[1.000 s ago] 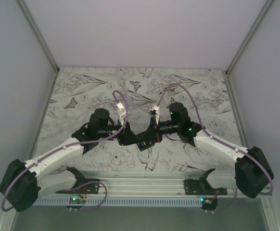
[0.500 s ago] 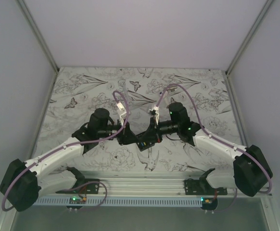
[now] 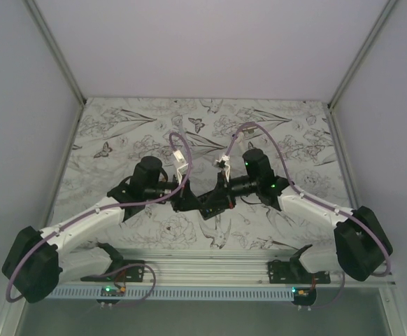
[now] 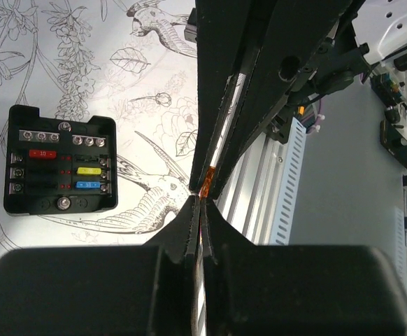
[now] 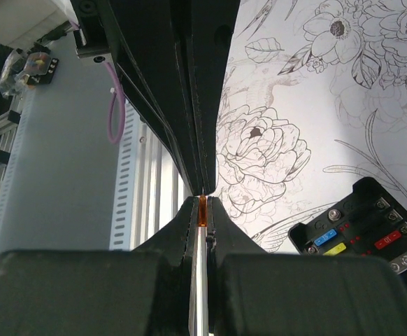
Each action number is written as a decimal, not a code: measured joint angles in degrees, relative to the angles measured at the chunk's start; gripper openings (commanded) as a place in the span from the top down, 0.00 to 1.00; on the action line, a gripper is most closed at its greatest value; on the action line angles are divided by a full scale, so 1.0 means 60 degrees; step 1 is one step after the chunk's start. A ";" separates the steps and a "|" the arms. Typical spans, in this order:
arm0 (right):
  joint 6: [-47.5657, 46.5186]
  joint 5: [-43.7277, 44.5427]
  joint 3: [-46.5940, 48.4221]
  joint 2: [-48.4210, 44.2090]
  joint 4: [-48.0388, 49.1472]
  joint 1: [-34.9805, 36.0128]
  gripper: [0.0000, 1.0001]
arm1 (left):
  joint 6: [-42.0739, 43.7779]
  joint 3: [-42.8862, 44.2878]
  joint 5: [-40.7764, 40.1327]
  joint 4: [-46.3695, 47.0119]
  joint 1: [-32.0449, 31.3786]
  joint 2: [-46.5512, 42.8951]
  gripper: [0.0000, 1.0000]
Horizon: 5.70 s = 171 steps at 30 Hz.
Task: Snap on the fuse box
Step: Adjust the fuse, then install the fuse at the fuse box base.
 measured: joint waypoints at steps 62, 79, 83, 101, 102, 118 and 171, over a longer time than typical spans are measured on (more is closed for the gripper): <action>0.8247 0.4280 -0.0678 -0.0313 0.9049 0.0386 0.68 | -0.4583 0.0153 -0.5552 0.1847 -0.0477 -0.3388 1.00; 0.8335 0.4273 -0.0641 -0.0047 0.9384 0.0452 1.00 | -0.4717 0.0153 -0.5595 0.1971 -0.0514 -0.3388 1.00; 0.8207 0.4288 -0.0641 -0.0091 0.9249 0.0455 1.00 | -0.4707 0.0069 -0.5708 0.2022 -0.0525 -0.3391 0.80; 0.3829 0.7344 -0.0586 -0.1508 0.1428 0.1027 1.00 | -0.3490 -0.1727 -0.7096 0.0481 -0.0415 -0.3355 0.30; 0.3632 0.7675 -0.0579 -0.1475 0.1089 0.1147 1.00 | -0.3435 -0.1727 -0.7122 0.0372 -0.0375 -0.3220 0.25; 0.2178 1.1785 -0.0160 0.0164 -0.1577 0.2951 1.00 | -0.3351 -0.1723 -0.6353 -0.0193 0.0667 -0.0579 0.00; 0.1708 1.3234 0.0492 0.1654 -0.2200 0.4007 1.00 | -0.4040 -0.1399 -0.5424 -0.0248 0.1555 0.0688 0.00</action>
